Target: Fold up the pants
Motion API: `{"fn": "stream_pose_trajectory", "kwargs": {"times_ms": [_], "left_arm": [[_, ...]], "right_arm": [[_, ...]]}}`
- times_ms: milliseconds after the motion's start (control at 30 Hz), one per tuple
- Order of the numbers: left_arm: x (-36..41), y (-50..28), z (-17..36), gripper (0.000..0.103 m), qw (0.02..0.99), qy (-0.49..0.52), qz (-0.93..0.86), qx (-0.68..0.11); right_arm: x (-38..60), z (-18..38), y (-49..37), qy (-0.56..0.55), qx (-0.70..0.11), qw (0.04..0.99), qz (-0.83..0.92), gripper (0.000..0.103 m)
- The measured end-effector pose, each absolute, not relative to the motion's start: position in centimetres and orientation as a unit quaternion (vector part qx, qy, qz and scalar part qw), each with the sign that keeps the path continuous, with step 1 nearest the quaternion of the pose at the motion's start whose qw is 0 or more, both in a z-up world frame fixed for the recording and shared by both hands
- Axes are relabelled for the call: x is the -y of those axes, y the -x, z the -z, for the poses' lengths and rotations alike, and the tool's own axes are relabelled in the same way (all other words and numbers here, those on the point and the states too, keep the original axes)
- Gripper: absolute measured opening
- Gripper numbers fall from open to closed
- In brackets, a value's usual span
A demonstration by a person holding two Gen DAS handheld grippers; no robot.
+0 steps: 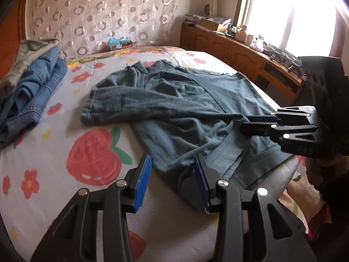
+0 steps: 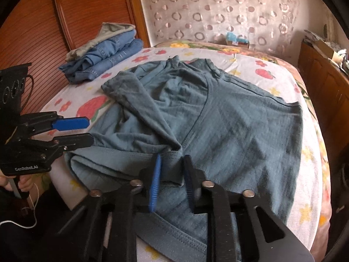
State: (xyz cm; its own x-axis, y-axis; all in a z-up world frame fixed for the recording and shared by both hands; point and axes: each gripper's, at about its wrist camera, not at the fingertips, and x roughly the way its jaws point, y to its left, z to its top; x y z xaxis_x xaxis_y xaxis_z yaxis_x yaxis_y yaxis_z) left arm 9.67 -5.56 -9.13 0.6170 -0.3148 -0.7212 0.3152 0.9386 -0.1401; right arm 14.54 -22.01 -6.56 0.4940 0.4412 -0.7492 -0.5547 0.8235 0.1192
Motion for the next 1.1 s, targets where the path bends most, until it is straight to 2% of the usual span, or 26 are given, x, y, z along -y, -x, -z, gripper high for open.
{"fn": "stream_pose_trajectory", "kwargs": {"times_ms": [67, 133, 200, 467, 767, 1100], "left_arm": [[5.6, -9.9, 9.5, 0.043, 0.897, 0.003, 0.173, -0.407], [5.5, -9.9, 9.7, 0.052, 0.897, 0.005, 0.173, -0.407], [5.6, -9.9, 9.9, 0.055, 0.898, 0.003, 0.168, -0.406], [5.8, -9.7, 9.5, 0.056, 0.897, -0.006, 0.164, -0.41], [6.4, -8.4, 6.3, 0.056, 0.911, -0.014, 0.177, -0.373], [8.3, -8.7, 5.3, 0.056, 0.909, -0.02, 0.196, -0.367]], "right_arm": [[22.1, 6.4, -14.5, 0.062, -0.408, 0.862, -0.294, 0.008], [22.3, 6.1, -14.3, 0.058, -0.403, 0.864, -0.297, 0.007], [22.3, 5.8, -14.2, 0.058, -0.398, 0.866, -0.297, 0.005], [22.4, 3.9, -12.9, 0.053, -0.365, 0.879, -0.302, 0.004], [24.5, 0.6, -10.7, 0.05, -0.323, 0.9, -0.287, 0.004], [29.5, -0.6, -7.9, 0.034, -0.318, 0.913, -0.255, 0.004]]}}
